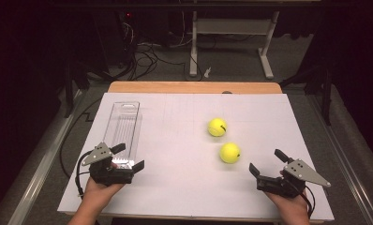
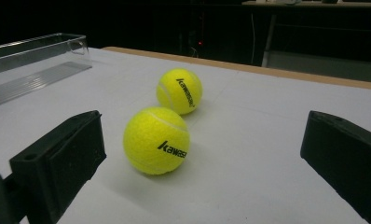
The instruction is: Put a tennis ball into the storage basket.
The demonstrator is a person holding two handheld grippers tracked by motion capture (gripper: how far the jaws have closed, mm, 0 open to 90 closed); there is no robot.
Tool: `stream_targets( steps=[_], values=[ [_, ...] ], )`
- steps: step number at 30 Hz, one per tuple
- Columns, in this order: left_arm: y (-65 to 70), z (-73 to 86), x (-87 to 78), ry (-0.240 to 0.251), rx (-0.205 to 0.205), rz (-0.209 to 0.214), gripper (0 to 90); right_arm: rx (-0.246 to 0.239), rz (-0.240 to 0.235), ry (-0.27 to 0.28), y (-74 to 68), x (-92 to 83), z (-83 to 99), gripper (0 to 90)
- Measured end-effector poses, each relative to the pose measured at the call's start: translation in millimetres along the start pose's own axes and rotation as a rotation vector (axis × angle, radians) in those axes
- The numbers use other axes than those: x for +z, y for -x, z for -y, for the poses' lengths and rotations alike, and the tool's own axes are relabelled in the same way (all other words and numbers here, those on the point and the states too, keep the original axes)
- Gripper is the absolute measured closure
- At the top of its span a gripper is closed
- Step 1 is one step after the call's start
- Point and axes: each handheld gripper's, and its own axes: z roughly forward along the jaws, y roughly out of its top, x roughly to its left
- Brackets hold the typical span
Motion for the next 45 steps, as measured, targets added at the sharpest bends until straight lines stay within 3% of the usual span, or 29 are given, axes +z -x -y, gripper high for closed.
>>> stream_targets(
  steps=[28, 45],
  values=[
    [1.7, -1.4, -0.4, 0.012, -0.007, 0.008, 0.3, -0.017, 0.01, -0.002, 1.5, -0.9, 2.5, 0.3],
    [13.5, 6.1, 1.6, -0.051, 0.055, 0.028, 0.8, -0.022, 0.002, -0.013, 1.6, 0.7, 3.3, 0.3]
  ],
)
